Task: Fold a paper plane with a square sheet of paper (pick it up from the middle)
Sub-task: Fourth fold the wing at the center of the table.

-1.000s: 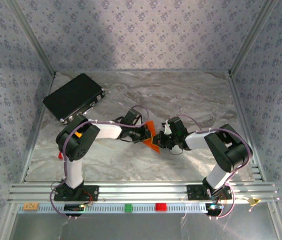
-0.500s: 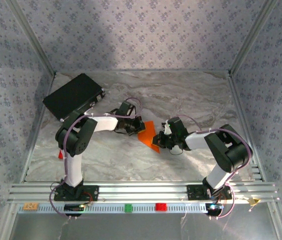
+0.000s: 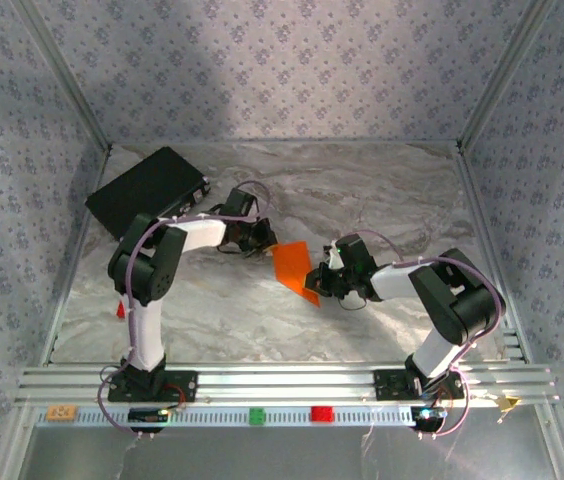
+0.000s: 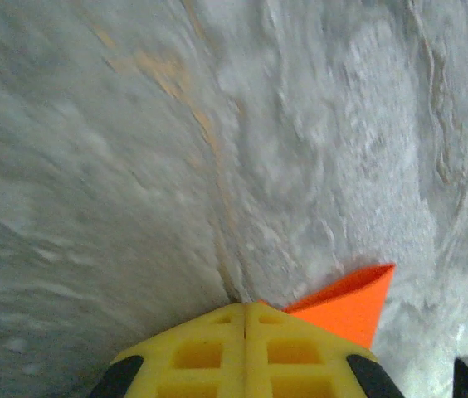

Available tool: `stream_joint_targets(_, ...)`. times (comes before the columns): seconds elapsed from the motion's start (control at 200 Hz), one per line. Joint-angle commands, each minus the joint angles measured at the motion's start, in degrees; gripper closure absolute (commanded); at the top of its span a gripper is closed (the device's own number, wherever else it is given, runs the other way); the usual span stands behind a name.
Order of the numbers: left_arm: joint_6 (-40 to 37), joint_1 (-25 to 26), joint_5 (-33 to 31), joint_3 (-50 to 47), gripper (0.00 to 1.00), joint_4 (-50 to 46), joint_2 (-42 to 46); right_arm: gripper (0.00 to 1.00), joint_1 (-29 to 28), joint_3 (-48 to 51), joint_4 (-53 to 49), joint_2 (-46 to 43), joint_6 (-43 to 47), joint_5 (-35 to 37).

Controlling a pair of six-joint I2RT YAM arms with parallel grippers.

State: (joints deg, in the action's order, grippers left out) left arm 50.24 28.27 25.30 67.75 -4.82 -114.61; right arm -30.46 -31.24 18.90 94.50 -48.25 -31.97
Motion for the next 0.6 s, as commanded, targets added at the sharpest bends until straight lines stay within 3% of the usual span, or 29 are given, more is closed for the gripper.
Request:
stream_joint_targets(0.0, -2.1, -0.9, -3.2, 1.9, 1.00, -3.4, 0.6, 1.00, 0.3, 2.9, -9.6, 1.7, 1.6, 2.0)
stream_joint_targets(0.23, -3.4, -0.9, -4.9, 1.1, 0.98, -5.5, 6.4, 1.00, 0.5, 2.8, -9.6, 1.5, 1.5, 2.0)
stream_joint_targets(0.325, -2.9, -0.4, -2.7, -0.6, 0.98, -3.1, 8.3, 1.00, 0.6, 2.8, -9.7, 1.4, 1.5, 2.1)
stream_joint_targets(0.595, -1.4, 7.1, 2.5, -3.4, 0.98, 3.4, 7.0, 1.00, 0.9, 2.8, -9.8, 0.8, 1.2, 2.3)
